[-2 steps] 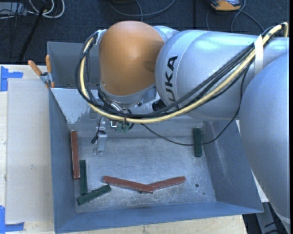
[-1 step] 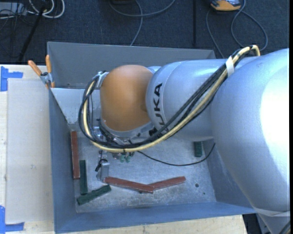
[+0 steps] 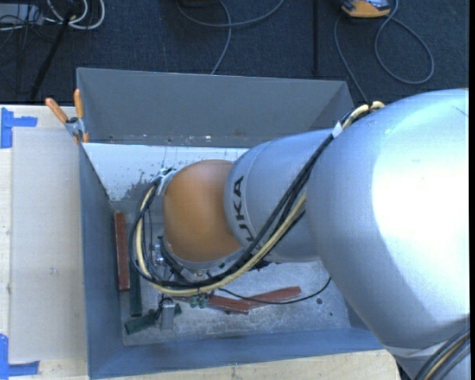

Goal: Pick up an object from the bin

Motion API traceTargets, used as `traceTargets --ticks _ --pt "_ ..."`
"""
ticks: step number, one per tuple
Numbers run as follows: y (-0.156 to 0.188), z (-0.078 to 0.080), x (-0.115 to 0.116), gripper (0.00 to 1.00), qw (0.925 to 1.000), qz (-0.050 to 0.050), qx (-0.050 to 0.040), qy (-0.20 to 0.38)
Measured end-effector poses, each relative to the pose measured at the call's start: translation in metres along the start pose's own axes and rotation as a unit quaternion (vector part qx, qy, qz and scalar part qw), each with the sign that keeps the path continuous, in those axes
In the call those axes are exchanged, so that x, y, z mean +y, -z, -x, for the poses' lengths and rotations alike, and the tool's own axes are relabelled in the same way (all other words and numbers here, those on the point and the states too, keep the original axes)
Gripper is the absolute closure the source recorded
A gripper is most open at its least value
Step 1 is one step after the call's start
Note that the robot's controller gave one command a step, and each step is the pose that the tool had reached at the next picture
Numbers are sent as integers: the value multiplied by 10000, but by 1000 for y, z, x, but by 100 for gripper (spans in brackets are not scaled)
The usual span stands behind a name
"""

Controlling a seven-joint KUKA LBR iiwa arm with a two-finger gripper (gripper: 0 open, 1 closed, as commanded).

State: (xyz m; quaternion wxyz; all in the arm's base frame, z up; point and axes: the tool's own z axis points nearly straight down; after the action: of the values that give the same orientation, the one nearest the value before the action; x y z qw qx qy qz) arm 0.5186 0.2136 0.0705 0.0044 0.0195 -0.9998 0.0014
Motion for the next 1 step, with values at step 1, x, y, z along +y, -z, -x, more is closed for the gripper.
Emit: traceTargets --ticks 1 --pt "5 3 0 100 10000 19 -47 -20"
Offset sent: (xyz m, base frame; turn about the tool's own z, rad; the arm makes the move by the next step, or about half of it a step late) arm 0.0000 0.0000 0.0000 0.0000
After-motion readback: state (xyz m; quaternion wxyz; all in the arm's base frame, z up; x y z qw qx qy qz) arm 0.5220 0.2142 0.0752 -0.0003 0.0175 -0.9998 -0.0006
